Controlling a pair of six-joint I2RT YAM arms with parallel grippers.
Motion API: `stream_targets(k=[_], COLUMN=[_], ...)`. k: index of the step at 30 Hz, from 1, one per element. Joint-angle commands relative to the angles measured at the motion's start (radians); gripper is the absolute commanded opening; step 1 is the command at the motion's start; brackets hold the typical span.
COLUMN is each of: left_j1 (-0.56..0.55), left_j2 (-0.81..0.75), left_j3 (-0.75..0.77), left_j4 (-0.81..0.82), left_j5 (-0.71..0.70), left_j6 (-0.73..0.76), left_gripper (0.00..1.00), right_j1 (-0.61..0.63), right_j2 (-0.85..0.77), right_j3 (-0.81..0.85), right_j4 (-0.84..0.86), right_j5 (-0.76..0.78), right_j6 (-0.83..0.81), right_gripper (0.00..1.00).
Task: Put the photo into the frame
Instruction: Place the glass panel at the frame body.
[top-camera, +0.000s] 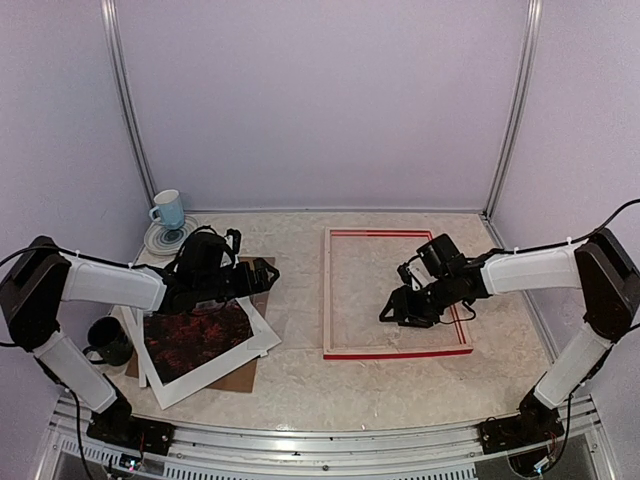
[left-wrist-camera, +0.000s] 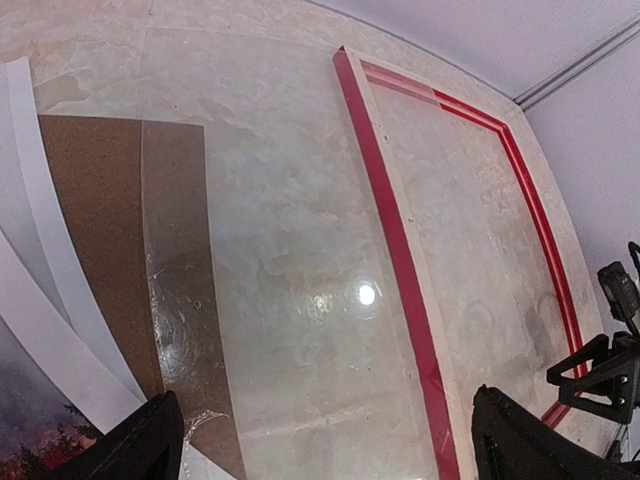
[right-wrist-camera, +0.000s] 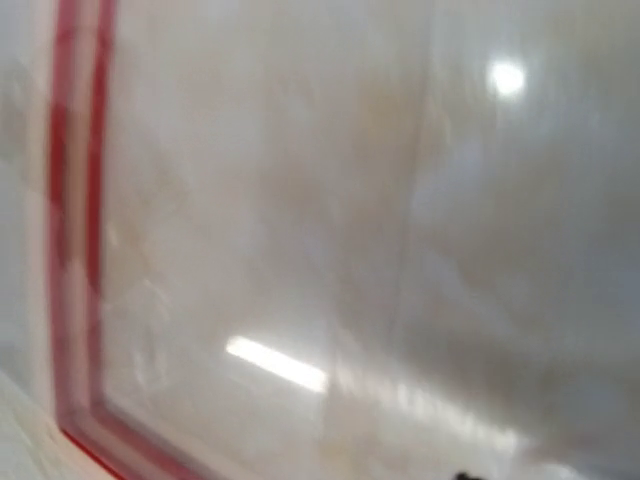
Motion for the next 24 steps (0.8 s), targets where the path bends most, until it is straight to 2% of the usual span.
stream_targets(k=[1, 8, 12, 16, 24], left_j1=[0.007, 0.006, -0.006, -0.031, -0.036], left_j2=[0.001, -0.023, -0.037, -0.072, -0.112], left_j3=[-0.006, -0.047, -0.050, -0.108, -0.197], left_j4=[0.048, 0.112, 0.116, 0.197, 0.308], left_j5=[0.014, 0.027, 0.031, 0.002, 0.008], left_j6=[0.018, 0.045, 0.100, 0.168, 0.203], left_gripper=[0.99, 0.99, 0.99, 0.99, 0.99], right_j1=[-0.046, -0.164, -0.205, -0.211, -0.224], right_j2=[0.045, 0.205, 0.287, 0.355, 0.455], right_j3=[0.087, 0.173, 0.240, 0.306, 0.314], right_j4=[0.013, 0.151, 0.181, 0.181, 0.297], right_j5=[-0.008, -0.191, -0.262, -0.297, -0.372], right_j6=[-0.035, -0.009, -0.013, -0.035, 0.015], right_gripper=[0.60, 0.70, 0.71, 0.71, 0.69])
